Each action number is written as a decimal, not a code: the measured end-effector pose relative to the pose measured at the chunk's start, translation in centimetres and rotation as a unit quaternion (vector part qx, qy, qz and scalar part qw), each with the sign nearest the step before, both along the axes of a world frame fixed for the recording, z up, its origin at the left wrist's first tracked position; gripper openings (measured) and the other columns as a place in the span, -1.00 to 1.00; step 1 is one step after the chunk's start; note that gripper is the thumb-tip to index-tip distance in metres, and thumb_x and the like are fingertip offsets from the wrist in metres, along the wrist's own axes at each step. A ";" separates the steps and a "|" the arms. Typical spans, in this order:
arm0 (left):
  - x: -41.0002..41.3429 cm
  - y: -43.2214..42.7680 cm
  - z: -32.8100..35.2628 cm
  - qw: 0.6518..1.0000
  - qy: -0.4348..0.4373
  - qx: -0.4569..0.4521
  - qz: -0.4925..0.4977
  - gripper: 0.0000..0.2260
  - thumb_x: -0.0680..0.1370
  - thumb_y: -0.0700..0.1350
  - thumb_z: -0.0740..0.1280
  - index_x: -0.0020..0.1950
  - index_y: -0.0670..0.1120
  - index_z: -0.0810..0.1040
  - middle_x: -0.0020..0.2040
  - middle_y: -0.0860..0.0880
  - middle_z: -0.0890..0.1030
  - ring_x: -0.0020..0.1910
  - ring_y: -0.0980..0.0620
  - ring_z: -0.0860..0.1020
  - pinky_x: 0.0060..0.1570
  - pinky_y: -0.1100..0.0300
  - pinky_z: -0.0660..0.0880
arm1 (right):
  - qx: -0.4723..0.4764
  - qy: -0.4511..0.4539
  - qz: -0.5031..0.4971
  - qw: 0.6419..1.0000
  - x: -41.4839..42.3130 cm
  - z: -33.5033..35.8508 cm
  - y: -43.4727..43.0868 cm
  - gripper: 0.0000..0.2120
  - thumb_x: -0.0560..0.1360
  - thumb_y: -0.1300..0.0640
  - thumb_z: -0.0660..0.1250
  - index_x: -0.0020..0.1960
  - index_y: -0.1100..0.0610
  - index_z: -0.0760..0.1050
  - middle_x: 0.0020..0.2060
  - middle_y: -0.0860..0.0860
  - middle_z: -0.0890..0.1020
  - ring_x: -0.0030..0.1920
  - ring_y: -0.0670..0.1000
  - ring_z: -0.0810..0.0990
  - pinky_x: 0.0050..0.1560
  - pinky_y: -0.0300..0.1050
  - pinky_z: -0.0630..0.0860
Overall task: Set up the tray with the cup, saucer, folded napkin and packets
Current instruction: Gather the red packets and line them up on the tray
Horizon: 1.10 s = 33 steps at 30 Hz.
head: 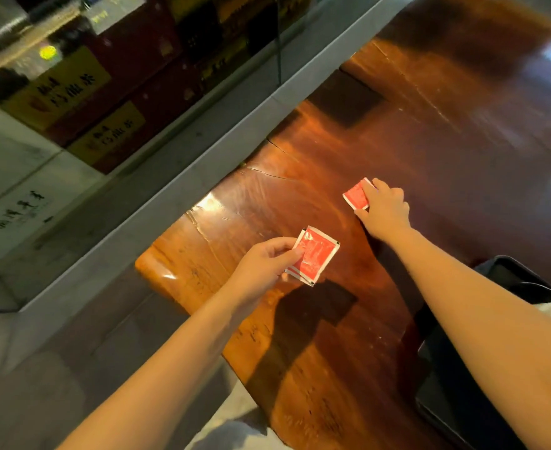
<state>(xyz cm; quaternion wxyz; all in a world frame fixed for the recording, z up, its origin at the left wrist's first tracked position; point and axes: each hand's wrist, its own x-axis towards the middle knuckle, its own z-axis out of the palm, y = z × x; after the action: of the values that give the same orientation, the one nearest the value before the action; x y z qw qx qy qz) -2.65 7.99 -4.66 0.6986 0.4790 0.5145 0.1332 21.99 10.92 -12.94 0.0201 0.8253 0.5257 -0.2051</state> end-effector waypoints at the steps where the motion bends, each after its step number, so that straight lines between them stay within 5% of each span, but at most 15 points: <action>1: -0.1 0.0 -0.1 1.000 0.000 0.002 0.004 -0.86 0.55 -0.01 0.27 -0.02 0.09 0.63 -0.08 0.07 0.69 -0.11 0.14 0.65 -0.22 0.35 0.51 | 0.024 -0.005 -0.004 1.000 -0.2 -0.2 -0.4 -0.45 0.54 0.04 0.26 0.47 0.07 0.16 0.44 0.09 0.26 0.33 0.20 0.29 0.26 0.12 0.33; 7: 0.0 -0.4 -0.6 1.000 0.013 0.015 0.000 -0.84 0.55 0.01 0.27 0.02 0.09 0.62 -0.06 0.08 0.69 -0.09 0.15 0.65 -0.26 0.39 0.49 | 0.057 0.061 -0.034 0.996 -0.7 0.0 -1.2 -0.41 0.45 0.14 0.39 0.42 0.05 0.24 0.31 0.15 0.35 0.28 0.19 0.33 0.24 0.10 0.35; 16: 0.6 -1.0 -1.2 0.993 0.081 0.081 -0.025 -0.79 0.56 0.10 0.21 0.14 0.09 0.49 0.01 0.12 0.62 -0.04 0.19 0.61 -0.18 0.37 0.47 | -0.047 -0.024 0.065 0.997 0.3 0.3 -1.4 -0.48 0.33 -0.12 0.45 0.13 0.14 0.38 0.19 0.15 0.39 0.15 0.18 0.38 0.11 0.06 0.41; 21: -0.1 -1.0 -2.0 0.991 0.102 0.085 -0.012 -0.83 0.56 0.08 0.20 0.12 0.10 0.46 0.00 0.15 0.59 -0.05 0.21 0.59 -0.23 0.38 0.45 | -0.011 0.249 -0.094 0.964 0.7 1.1 -3.3 -0.76 0.44 0.05 0.39 -0.09 0.09 0.32 -0.17 0.01 0.50 -0.17 0.01 0.50 -0.32 -0.21 0.38; 25: -0.5 -1.1 -2.3 0.989 0.116 0.086 -0.027 -0.82 0.57 0.08 0.20 0.12 0.12 0.49 -0.01 0.19 0.58 -0.03 0.22 0.58 -0.21 0.40 0.44 | 0.014 0.412 -0.162 0.897 0.2 4.5 -4.1 -0.92 0.49 0.12 0.30 -0.04 -0.03 0.49 -0.06 -0.01 0.56 -0.10 -0.06 0.55 -0.23 -0.21 0.46; 33: 0.6 -1.2 -0.4 0.985 0.103 0.117 -0.071 -0.77 0.55 0.08 0.22 0.16 0.10 0.53 -0.01 0.22 0.58 -0.02 0.21 0.57 -0.09 0.35 0.47 | 0.031 0.449 0.005 0.893 -2.0 13.0 -5.7 -0.87 0.53 0.05 0.27 0.03 -0.14 0.50 -0.06 -0.21 0.57 -0.03 -0.14 0.58 -0.12 -0.35 0.52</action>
<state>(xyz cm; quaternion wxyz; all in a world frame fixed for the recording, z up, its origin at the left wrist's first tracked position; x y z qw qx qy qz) -2.08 6.76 -5.06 0.5883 0.6039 0.5297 0.0927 19.95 5.22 0.03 -0.2425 0.6427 0.4893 -0.5373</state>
